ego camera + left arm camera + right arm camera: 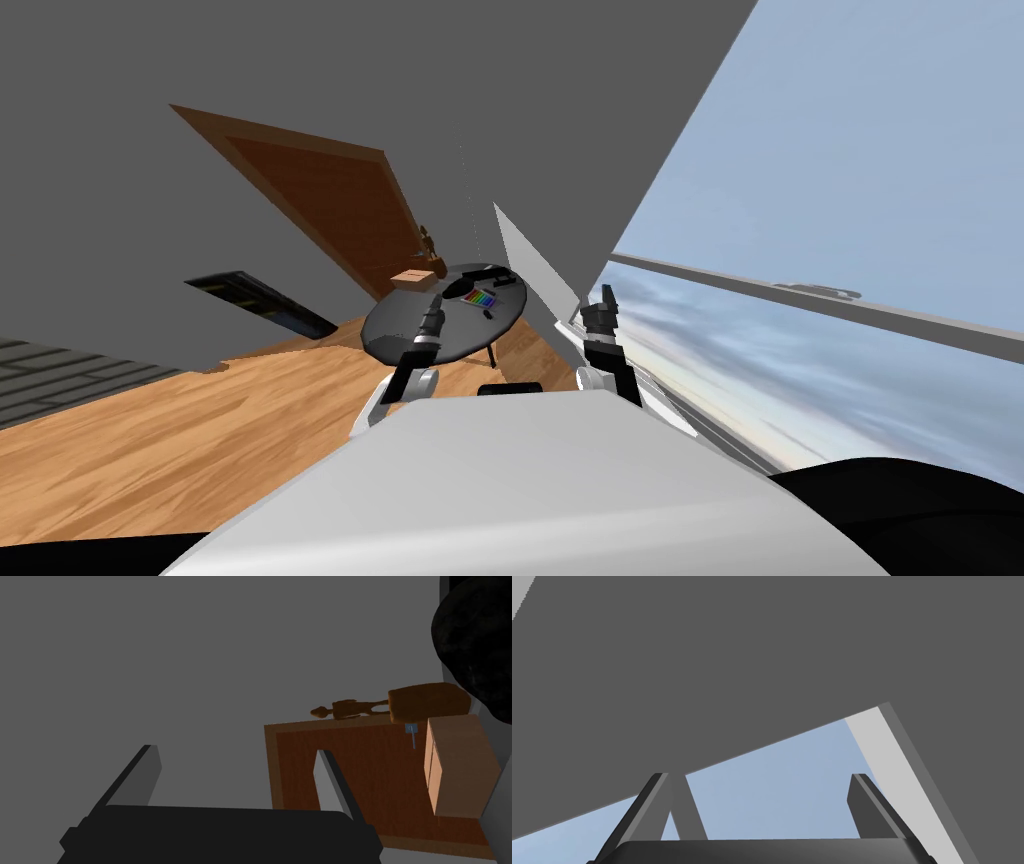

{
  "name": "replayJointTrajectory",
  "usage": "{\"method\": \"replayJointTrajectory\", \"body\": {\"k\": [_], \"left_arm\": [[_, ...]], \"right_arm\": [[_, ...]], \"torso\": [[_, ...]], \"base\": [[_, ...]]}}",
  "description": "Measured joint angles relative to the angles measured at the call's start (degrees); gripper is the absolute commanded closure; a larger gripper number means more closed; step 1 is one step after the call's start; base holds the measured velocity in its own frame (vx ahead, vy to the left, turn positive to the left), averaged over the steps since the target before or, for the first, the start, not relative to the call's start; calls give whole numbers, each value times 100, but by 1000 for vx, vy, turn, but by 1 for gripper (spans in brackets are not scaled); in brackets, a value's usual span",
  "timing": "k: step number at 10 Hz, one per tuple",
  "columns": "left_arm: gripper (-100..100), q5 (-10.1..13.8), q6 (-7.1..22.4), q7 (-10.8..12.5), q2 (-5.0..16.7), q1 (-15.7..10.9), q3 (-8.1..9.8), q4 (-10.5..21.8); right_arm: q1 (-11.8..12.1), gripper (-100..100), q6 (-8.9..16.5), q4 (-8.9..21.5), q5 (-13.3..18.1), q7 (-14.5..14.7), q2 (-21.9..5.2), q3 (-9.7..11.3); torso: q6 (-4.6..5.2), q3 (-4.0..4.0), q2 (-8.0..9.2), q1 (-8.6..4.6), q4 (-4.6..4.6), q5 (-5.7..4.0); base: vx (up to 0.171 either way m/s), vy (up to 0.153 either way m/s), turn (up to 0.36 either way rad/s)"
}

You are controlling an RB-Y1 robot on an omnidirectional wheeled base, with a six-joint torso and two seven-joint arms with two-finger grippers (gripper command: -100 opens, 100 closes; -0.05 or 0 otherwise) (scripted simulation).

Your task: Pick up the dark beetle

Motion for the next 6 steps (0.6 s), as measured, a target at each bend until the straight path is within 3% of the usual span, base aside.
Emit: {"method": "replayJointTrajectory", "body": {"k": [6], "left_arm": [[-100, 68, 804, -590, 288, -491, 163, 719]], "right_arm": [[0, 0, 0, 0, 0, 0, 0, 0]], "torso": [[0, -2, -3, 0, -1, 0]], "base": [[21, -29, -82]]}}
